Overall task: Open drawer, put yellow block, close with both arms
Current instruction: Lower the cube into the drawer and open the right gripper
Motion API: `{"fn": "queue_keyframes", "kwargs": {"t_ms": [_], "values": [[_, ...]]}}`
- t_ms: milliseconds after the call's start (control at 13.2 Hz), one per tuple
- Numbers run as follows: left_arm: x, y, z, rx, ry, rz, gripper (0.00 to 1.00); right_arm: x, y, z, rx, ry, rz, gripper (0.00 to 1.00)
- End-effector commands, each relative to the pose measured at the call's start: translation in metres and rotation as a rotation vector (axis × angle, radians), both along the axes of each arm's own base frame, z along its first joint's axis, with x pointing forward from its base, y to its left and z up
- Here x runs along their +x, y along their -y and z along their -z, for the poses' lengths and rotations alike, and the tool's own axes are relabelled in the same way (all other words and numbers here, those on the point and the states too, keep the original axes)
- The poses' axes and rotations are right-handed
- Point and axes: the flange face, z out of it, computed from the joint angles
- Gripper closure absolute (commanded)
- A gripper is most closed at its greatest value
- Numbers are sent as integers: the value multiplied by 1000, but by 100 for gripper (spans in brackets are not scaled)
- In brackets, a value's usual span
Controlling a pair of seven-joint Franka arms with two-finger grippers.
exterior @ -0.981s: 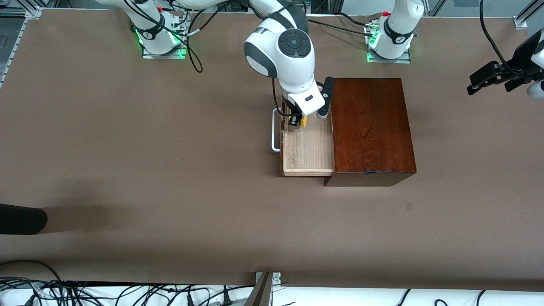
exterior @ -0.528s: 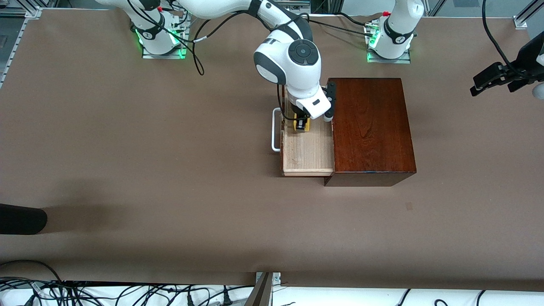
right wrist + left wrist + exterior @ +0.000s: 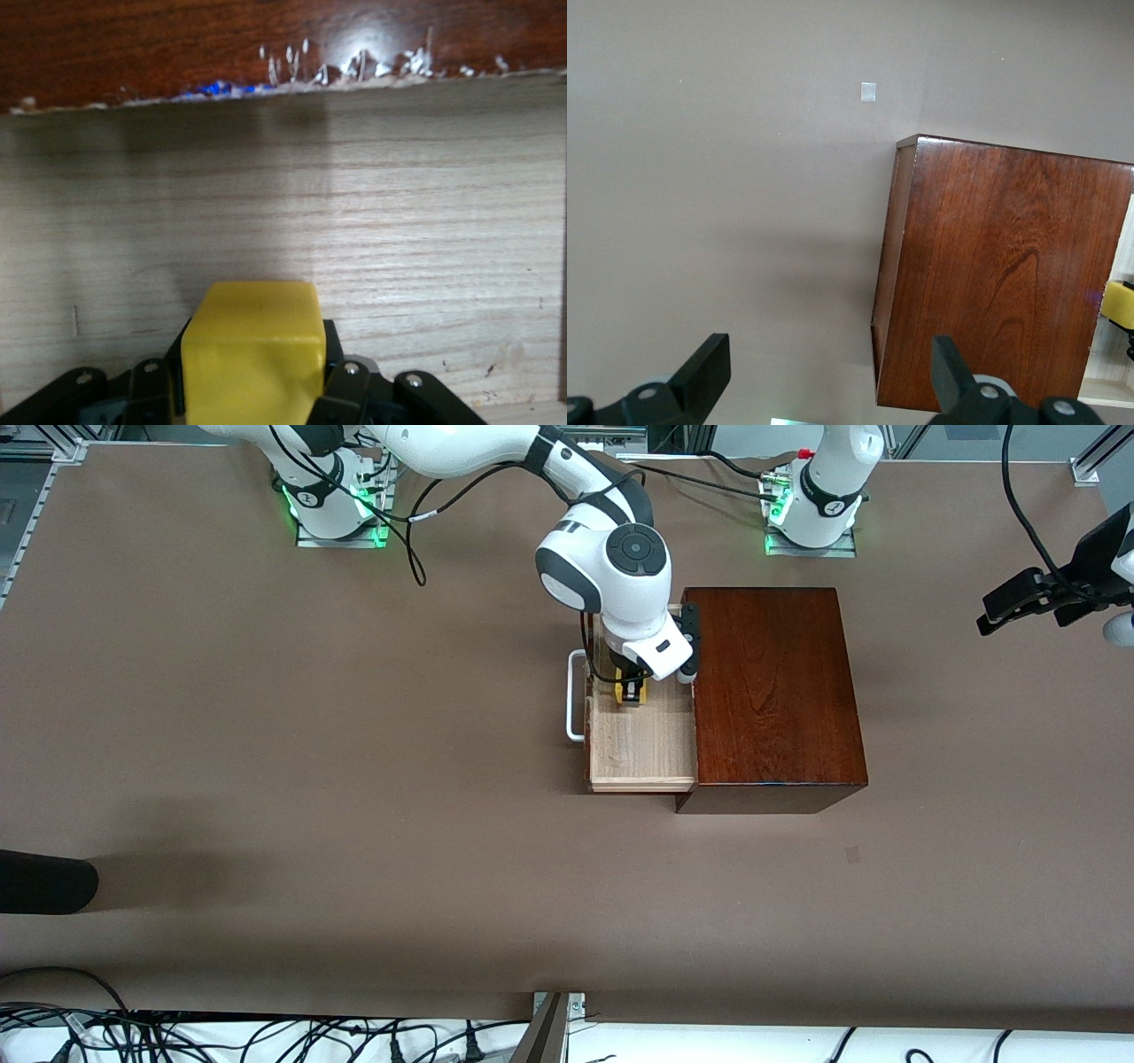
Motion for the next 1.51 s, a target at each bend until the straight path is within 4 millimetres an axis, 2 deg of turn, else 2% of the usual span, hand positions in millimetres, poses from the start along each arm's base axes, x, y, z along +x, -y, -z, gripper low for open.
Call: {"fn": "queue_keyframes", "kwargs": {"t_ms": [0,302,453,604,679,755,830,906,1057,1208,1434], "values": [[5,4,-3,-1,4,28,0,2,-6,6,-4,25,-22,100],[5,3,-3,-3,5,27,0,2,-6,10,-20,41,-43,100],[5,0,-15,-2,30,22,0,-1,-9,11,-22,41,-49,93],[8,1,-13,-2,28,22,0,-3,-9,11,-29,42,-52,93],[8,1,-13,-2,28,24,0,-3,-9,9,-39,51,-58,88],[8,1,-13,-2,28,24,0,-4,-8,9,-56,54,-61,6],[8,1,-14,-2,30,24,0,-9,-11,7,-62,52,-64,0],[8,1,-14,-2,30,24,0,-10,-11,7,-65,49,-61,0],[8,1,-13,-2,28,24,0,-6,-14,-17,-52,59,-54,0],[8,1,-14,-2,30,25,0,-6,-12,-30,-66,48,-50,0],[8,1,-14,-2,30,24,0,-7,-8,-62,-86,35,-47,0]]}}
